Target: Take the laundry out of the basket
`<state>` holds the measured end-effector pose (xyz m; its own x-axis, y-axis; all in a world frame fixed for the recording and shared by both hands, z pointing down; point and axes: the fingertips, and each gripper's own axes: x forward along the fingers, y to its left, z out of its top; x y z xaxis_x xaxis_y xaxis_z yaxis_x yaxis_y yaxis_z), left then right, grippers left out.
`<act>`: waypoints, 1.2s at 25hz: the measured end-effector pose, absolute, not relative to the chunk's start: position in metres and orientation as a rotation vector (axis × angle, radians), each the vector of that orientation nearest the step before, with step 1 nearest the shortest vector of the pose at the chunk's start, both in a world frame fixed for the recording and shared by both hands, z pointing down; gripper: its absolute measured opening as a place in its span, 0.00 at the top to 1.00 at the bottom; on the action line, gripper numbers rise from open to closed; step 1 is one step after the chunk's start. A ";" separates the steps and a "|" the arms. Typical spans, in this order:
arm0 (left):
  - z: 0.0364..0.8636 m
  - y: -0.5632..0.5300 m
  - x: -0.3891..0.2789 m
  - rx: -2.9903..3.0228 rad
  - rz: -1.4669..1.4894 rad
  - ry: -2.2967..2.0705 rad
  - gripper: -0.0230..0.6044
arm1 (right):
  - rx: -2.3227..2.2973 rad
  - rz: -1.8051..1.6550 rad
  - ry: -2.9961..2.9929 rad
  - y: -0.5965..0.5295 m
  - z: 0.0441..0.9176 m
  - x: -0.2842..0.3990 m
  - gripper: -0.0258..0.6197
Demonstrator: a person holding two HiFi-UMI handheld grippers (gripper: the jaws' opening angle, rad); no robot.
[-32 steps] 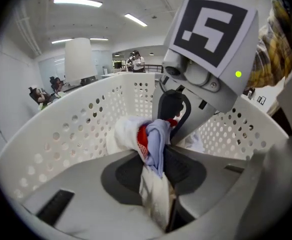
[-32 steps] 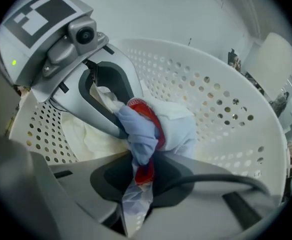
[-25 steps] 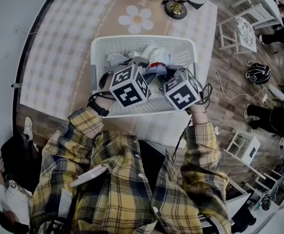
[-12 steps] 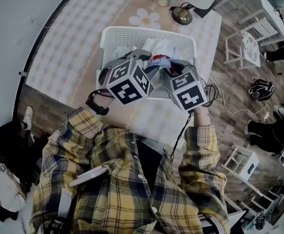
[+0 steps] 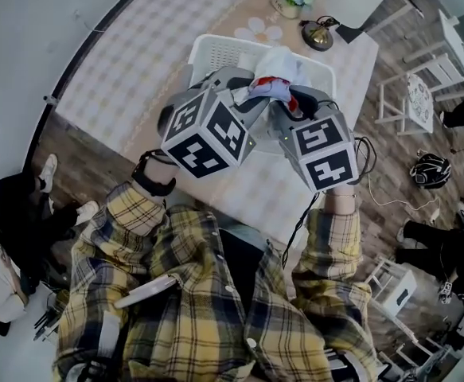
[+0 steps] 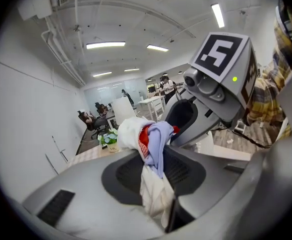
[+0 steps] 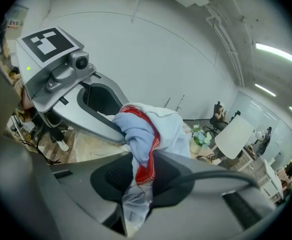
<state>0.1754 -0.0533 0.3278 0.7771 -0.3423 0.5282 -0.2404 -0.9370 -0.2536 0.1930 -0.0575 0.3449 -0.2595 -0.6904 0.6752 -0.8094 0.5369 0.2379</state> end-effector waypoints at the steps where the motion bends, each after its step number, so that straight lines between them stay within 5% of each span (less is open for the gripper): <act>1: 0.324 -0.055 0.170 -2.801 -0.867 0.474 0.77 | 1.215 0.186 -2.019 -0.060 0.341 0.187 0.78; 30: 0.286 -0.160 -0.126 -2.814 -0.727 0.694 0.77 | 1.222 0.029 -2.108 -0.167 0.301 -0.106 0.78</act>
<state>-0.1259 -0.1599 0.2860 0.7749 -0.4723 0.4200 -0.3979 -0.8809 -0.2564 -0.1065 -0.1670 0.3012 -0.3189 -0.7566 0.5708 -0.7723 0.5566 0.3063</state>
